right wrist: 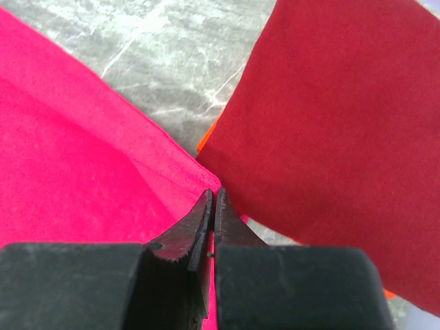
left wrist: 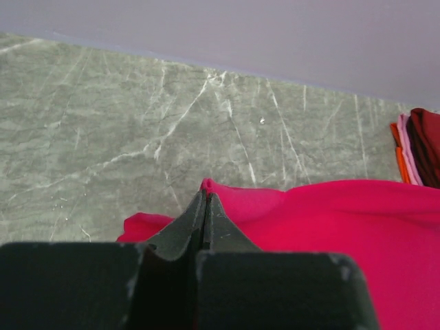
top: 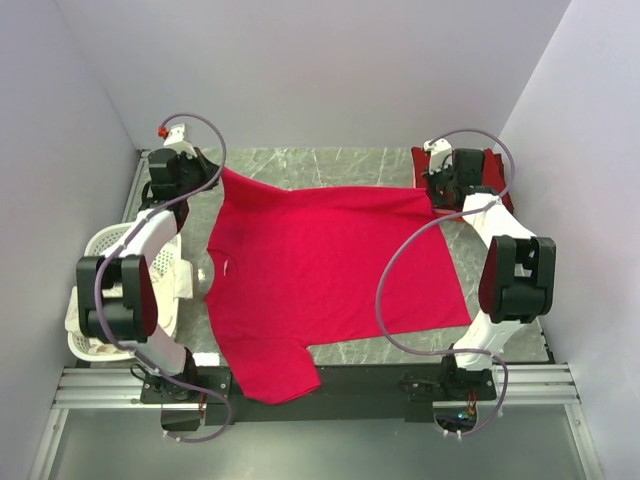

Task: Fold and stack the t-shirts
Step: Fold the tshirt

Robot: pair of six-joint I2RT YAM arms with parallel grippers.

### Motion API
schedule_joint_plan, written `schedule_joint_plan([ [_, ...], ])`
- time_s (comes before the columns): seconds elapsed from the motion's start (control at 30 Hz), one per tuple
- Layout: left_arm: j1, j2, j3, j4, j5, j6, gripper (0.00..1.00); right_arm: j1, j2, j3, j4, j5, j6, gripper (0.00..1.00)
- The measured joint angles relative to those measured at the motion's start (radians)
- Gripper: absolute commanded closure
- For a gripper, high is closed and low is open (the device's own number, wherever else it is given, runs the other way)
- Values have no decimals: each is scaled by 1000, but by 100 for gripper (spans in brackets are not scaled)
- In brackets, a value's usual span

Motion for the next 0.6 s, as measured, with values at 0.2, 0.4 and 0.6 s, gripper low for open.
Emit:
schedule_joint_plan([
  [0.2, 0, -107, -36, -21, 0, -4, 100, -3, -21, -29, 14, -5, -11, 100],
  [0.4, 0, -183, -86, -56, -4, -7, 100, -11, -23, -32, 34, -5, -15, 100],
  [0.6, 0, -212, -117, -100, -8, -21, 100, -13, -18, -12, 33, -12, -27, 100],
])
